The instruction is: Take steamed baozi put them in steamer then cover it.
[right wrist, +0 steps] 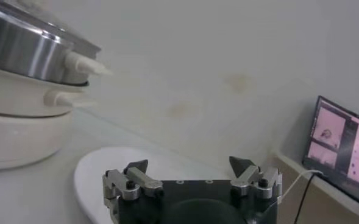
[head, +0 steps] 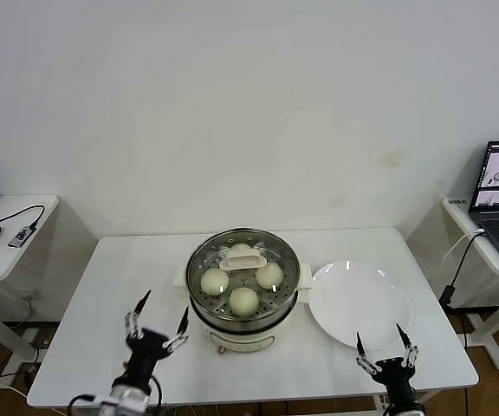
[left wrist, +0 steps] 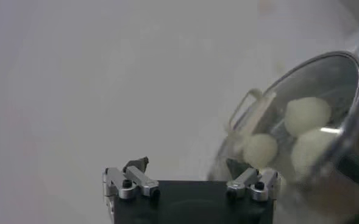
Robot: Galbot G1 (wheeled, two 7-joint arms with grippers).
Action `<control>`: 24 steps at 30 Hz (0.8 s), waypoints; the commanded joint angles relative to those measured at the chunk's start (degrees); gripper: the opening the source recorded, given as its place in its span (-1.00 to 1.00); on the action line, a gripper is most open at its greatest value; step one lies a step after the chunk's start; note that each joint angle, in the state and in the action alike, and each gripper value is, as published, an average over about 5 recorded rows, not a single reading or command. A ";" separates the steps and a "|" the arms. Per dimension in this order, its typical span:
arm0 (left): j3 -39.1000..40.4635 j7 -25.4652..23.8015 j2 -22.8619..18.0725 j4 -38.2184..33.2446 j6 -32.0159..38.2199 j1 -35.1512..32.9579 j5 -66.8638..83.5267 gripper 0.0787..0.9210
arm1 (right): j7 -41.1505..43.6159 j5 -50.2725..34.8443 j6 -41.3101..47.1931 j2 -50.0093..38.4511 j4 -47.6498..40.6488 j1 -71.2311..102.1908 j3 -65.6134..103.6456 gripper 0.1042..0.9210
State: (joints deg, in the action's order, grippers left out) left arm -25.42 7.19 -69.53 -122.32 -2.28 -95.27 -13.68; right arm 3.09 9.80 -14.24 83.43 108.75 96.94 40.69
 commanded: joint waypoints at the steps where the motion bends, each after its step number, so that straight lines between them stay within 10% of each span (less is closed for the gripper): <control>1: -7.72 2.91 -2.75 8.57 14.63 -12.46 40.45 0.77 | 6.45 -15.76 4.80 -5.77 4.36 5.70 -0.50 0.76; 24: -5.53 -1.34 -3.39 11.29 16.59 -12.92 33.04 0.77 | 5.10 -14.63 11.34 -5.28 7.60 7.36 -4.69 0.76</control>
State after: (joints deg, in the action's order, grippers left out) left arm -30.74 6.26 -72.49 -112.32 12.53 -106.94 17.53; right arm 8.53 -3.23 -5.50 78.78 115.01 103.51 37.45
